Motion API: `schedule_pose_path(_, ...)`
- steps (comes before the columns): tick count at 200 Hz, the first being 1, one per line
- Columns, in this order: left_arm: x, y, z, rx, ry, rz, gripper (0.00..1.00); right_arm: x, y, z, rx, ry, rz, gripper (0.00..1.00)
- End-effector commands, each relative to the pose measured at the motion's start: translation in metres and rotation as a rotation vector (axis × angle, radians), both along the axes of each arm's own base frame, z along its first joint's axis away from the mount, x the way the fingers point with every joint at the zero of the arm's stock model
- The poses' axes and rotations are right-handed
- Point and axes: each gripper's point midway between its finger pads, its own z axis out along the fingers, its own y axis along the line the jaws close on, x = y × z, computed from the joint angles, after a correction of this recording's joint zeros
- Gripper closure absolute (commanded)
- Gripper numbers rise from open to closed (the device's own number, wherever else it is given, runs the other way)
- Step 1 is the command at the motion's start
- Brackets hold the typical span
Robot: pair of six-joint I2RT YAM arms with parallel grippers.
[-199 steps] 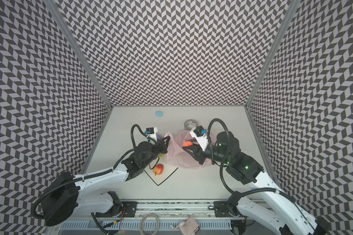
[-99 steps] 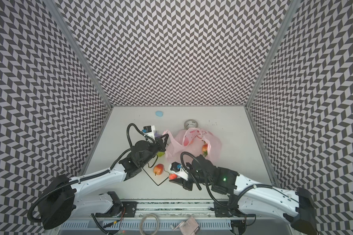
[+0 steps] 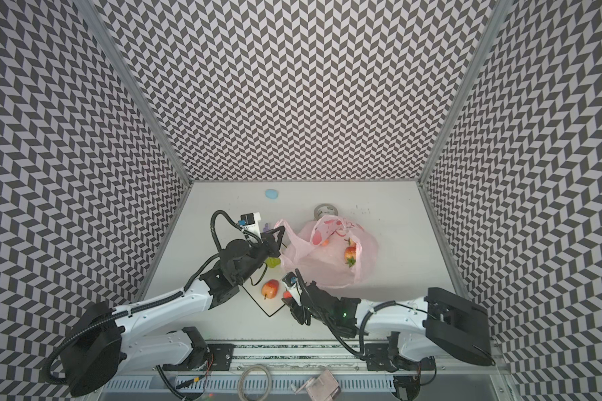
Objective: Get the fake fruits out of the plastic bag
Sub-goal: 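Carry the apple to the white tray and open the right gripper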
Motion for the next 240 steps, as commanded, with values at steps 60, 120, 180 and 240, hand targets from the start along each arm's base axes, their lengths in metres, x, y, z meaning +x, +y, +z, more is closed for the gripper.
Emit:
schedule_pose_path(60,0.000,0.004,0.003,-0.011,0.006,0.010,1.00,0.049,0.014,-0.012,0.050,0.011,-0.296,0.71)
schedule_pose_path(120,0.000,0.006,0.001,0.000,0.009,0.018,1.00,0.047,0.016,-0.029,0.023,0.045,-0.275,0.47)
schedule_pose_path(180,-0.001,0.009,0.006,0.005,-0.013,0.020,1.00,0.025,0.007,0.026,0.162,-0.036,-0.134,0.26)
schedule_pose_path(240,0.002,0.000,0.006,0.000,-0.012,-0.004,1.00,-0.038,-0.027,0.075,0.198,-0.150,0.133,0.28)
